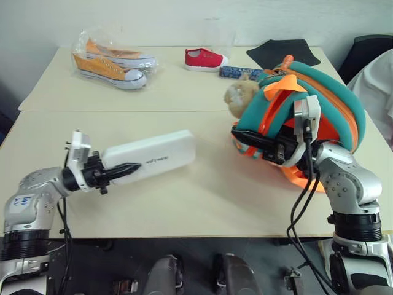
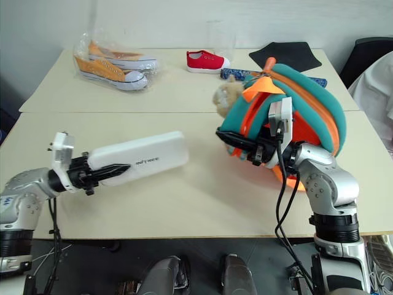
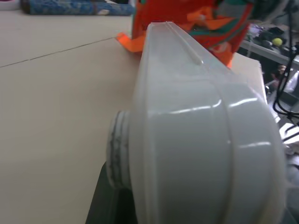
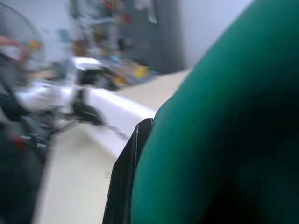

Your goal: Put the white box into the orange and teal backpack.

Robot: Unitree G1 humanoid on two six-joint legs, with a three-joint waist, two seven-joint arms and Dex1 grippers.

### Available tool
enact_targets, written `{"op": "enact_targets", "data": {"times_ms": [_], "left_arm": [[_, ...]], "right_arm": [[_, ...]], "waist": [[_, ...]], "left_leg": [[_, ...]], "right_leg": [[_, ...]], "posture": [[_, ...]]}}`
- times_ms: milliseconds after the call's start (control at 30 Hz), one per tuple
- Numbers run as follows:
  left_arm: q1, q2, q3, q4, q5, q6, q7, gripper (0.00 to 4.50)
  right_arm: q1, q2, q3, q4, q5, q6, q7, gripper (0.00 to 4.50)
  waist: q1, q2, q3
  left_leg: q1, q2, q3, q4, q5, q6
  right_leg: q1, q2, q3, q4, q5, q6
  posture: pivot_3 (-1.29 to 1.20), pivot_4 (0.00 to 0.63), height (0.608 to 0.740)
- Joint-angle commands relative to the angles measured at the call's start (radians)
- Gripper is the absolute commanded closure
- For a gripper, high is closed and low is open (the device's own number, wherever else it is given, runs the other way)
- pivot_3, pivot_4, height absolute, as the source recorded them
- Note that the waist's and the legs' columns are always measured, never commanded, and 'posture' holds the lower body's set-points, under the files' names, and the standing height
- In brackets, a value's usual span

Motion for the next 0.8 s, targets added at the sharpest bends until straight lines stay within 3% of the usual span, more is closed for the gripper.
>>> {"op": "enact_targets", "data": {"times_ms": [33, 133, 233, 367, 567, 800], "left_arm": [[0.041, 0.011, 0.104, -0.057, -0.078, 0.037, 0.030, 3.29], [0.088, 0.007, 0.146, -0.090, -0.095, 0.049, 0.050, 3.29], [0.093, 0.005, 0.194, -0.127, -0.147, 0.091, 0.088, 3.29], [0.058, 0.023, 0.272, -0.235, -0.328, 0.245, 0.174, 3.29], [0.097, 0.083, 0.335, -0.374, -0.462, 0.343, 0.180, 3.29], [0.011, 0.135, 0.232, -0.447, -0.504, 0.373, 0.153, 3.29]], "right_arm": [[0.006, -0.036, -0.017, -0.191, 0.298, 0.166, -0.045, 4.48], [0.047, -0.124, -0.061, -0.254, 0.544, 0.272, -0.121, 4.48], [0.112, -0.251, -0.110, -0.256, 0.651, 0.334, -0.121, 4.48], [0.204, -0.333, -0.161, -0.201, 0.547, 0.308, -0.084, 4.48], [0.226, -0.321, -0.133, -0.139, 0.369, 0.220, -0.031, 4.48], [0.216, -0.301, -0.101, -0.128, 0.297, 0.199, 0.006, 4.48]], "waist": [[-0.001, 0.000, 0.000], [-0.002, 0.000, 0.000], [0.002, -0.001, 0.000], [0.006, -0.005, 0.000], [0.000, -0.005, 0.000], [0.008, -0.005, 0.001]], "left_leg": [[0.000, 0.000, 0.000, 0.000, -0.001, 0.001], [0.000, -0.001, -0.001, 0.000, -0.004, 0.003], [0.000, -0.002, -0.002, 0.001, -0.007, 0.005], [0.000, -0.003, -0.005, 0.003, -0.009, 0.007], [0.001, -0.004, -0.004, 0.004, -0.009, 0.002], [0.002, -0.003, -0.005, 0.002, -0.003, -0.004]], "right_leg": [[0.000, 0.000, 0.000, 0.000, 0.000, 0.000], [0.002, -0.001, 0.000, -0.001, 0.000, 0.000], [0.004, -0.001, 0.000, -0.004, 0.000, 0.000], [0.008, -0.002, 0.000, -0.009, 0.000, 0.000], [0.009, -0.002, 0.001, -0.008, 0.001, 0.002], [0.008, -0.001, 0.000, -0.006, 0.001, 0.002]], "posture": [[0.00, 0.150, 0.740], [0.00, 0.150, 0.740], [0.00, 0.150, 0.740], [0.00, 0.150, 0.740], [0.00, 0.150, 0.740], [0.00, 0.150, 0.740]]}}
